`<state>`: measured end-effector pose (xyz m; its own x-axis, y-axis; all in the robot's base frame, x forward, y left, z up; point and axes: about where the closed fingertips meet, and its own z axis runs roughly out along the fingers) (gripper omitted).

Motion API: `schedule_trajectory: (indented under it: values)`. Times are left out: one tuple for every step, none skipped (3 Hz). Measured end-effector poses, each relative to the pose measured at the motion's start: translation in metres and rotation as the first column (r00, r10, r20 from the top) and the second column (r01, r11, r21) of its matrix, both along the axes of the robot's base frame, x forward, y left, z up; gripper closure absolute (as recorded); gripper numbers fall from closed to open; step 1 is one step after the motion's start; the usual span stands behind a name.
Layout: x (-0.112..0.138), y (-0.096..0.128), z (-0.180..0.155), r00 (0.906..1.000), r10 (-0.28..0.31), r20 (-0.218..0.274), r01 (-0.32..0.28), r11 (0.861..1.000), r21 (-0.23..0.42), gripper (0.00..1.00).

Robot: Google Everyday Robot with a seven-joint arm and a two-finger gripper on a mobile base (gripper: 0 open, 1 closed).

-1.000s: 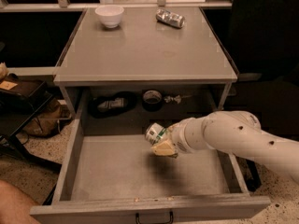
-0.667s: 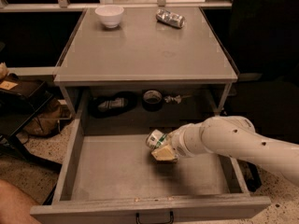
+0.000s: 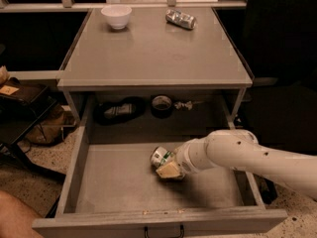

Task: Place 7up can into top drawer

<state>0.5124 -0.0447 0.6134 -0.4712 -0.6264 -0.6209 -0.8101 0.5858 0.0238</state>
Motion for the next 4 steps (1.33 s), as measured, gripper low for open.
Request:
schedule_trajectory:
  values:
    - [-0.0006,0.0016,-0.0005,1.0000,0.003,-0.007,-0.003,1.000,0.003,0.81]
    - [-0.0006,0.0016,-0.0006,1.0000,0.003,-0.007,-0.003,1.000,0.003,0.58]
    - [-0.0007,0.0017,-0.0006,1.0000,0.003,-0.007,-0.003,1.000,0.003,0.35]
    - [-0.0007,0.0017,-0.0006,1.0000,0.003,-0.007,-0.003,1.000,0.003,0.12]
